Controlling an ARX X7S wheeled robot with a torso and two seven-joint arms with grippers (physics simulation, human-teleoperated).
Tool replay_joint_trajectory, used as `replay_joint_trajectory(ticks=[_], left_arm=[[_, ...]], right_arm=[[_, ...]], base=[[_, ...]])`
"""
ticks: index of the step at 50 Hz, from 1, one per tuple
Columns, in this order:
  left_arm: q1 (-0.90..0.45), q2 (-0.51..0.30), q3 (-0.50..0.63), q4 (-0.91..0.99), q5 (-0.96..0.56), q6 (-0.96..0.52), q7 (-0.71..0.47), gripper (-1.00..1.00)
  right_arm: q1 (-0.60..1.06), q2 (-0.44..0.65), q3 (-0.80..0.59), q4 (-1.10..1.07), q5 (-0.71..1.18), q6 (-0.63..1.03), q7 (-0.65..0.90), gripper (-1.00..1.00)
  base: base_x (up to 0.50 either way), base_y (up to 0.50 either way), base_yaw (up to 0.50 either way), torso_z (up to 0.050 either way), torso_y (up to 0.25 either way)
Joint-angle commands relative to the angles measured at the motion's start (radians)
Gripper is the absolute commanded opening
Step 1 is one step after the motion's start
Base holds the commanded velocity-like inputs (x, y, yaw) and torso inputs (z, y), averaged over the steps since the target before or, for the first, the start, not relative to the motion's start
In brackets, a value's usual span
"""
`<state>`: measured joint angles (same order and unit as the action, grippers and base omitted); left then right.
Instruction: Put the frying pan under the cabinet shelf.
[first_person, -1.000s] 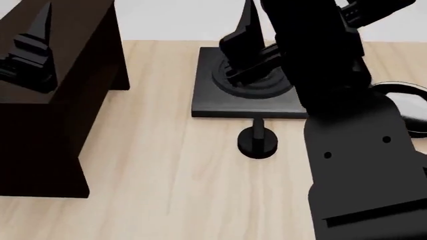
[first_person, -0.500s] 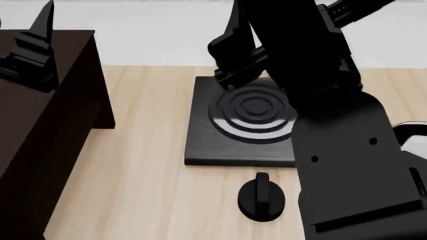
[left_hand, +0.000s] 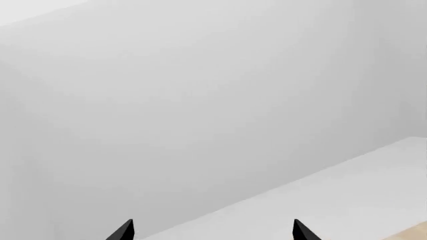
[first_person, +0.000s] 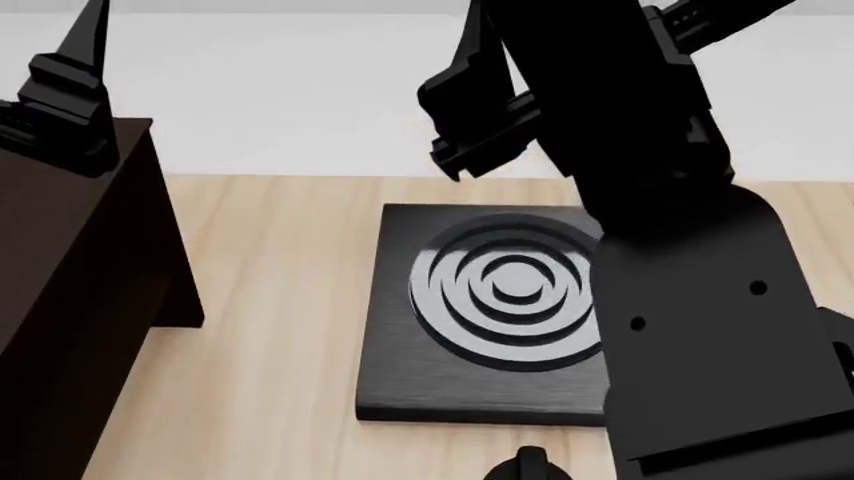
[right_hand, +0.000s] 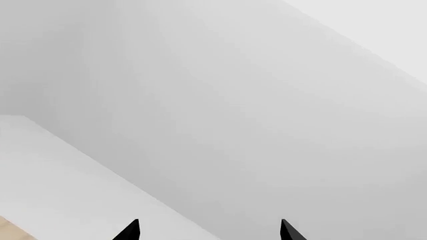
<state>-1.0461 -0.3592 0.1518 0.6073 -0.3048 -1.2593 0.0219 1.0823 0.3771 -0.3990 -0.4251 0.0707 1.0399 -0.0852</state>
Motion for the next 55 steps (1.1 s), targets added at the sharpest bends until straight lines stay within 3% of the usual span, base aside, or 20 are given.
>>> replay_joint_trajectory(ticks=[1,15,23,37,55], left_arm=[[-0.005,-0.001,-0.003,0.008,-0.007,-0.008,-0.003,1.00],[-0.024,-0.005,-0.015,0.016,-0.022,-0.030,0.001,1.00],[-0.056,-0.006,-0.023,0.028,-0.034,-0.058,0.004,1.00],[-0.189,0.016,0.020,0.034,-0.050,-0.155,-0.007,1.00],[-0.280,0.021,0.040,0.041,-0.073,-0.213,-0.006,1.00]], right_arm=[[0.002,0.004,-0.002,-0.017,0.003,0.015,0.000,1.00],[0.005,0.007,-0.011,-0.013,0.000,0.062,0.007,1.00],[-0.067,0.038,0.045,-0.115,0.016,0.107,0.014,1.00],[-0.210,0.101,0.219,-0.300,0.037,0.269,0.028,1.00],[-0.426,0.170,0.443,-0.388,0.036,0.320,0.009,1.00]], base=[[0.50,0.00,0.00,0.000,0.000],[0.49,0.00,0.00,0.000,0.000],[0.04,0.00,0.00,0.000,0.000],[0.00,0.00,0.00,0.000,0.000],[0.00,0.00,0.00,0.000,0.000]])
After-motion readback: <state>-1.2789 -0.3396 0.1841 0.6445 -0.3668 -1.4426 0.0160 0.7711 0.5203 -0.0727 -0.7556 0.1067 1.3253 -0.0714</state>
